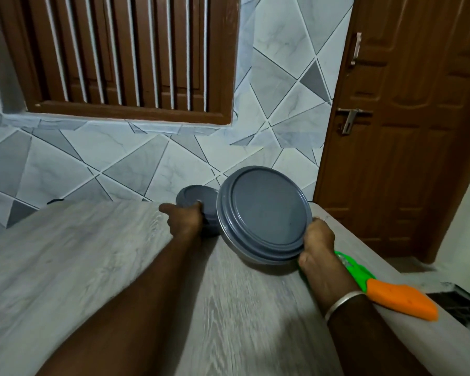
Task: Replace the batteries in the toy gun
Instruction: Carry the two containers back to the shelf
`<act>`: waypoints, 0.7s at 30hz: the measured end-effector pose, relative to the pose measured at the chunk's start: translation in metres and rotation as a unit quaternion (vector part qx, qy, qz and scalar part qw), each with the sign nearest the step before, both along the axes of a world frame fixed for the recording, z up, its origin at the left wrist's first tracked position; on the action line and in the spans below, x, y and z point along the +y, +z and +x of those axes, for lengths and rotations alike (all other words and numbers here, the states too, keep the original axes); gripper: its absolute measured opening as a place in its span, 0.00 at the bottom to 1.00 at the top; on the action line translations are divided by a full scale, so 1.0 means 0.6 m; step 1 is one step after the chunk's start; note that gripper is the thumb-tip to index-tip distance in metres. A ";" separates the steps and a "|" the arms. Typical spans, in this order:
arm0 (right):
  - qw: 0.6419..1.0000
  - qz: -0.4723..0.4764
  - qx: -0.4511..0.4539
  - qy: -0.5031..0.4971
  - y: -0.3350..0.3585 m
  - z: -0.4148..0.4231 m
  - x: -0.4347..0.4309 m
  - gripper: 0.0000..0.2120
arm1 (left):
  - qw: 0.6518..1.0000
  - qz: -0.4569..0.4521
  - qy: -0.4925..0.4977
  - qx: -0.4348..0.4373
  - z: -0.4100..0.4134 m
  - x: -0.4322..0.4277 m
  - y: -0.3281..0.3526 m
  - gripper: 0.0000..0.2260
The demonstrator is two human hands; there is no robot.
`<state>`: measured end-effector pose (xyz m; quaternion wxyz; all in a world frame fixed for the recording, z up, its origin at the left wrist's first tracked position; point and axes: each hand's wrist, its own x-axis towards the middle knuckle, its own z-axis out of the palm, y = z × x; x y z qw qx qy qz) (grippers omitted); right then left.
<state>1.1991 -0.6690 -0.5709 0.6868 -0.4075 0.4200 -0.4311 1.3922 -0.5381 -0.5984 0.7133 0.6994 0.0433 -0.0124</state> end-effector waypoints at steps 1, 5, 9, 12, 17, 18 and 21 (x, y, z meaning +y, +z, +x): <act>1.000 -0.004 0.000 -0.001 0.003 -0.004 0.008 0.16 | 1.000 -0.024 0.011 0.005 -0.005 0.011 0.001 0.34; 0.999 -0.031 -0.022 0.007 0.004 -0.007 0.044 0.17 | 0.990 -0.135 0.042 0.010 -0.032 0.058 0.017 0.35; 0.998 -0.046 -0.036 0.027 -0.001 -0.007 0.102 0.11 | 0.978 -0.181 0.104 -0.022 -0.095 0.127 0.057 0.32; 0.996 -0.048 -0.033 0.060 -0.032 -0.001 0.126 0.14 | 0.970 -0.212 0.116 -0.034 -0.144 0.181 0.074 0.29; 0.992 -0.031 -0.045 0.117 -0.009 -0.067 0.234 0.11 | 0.965 -0.220 0.126 -0.060 -0.200 0.264 0.070 0.26; 0.989 -0.025 -0.064 0.133 -0.007 -0.080 0.252 0.10 | 0.963 -0.223 0.136 -0.064 -0.206 0.277 0.066 0.26; 0.977 -0.020 -0.099 0.185 -0.010 -0.106 0.290 0.13 | 0.957 -0.233 0.156 -0.070 -0.222 0.312 0.054 0.27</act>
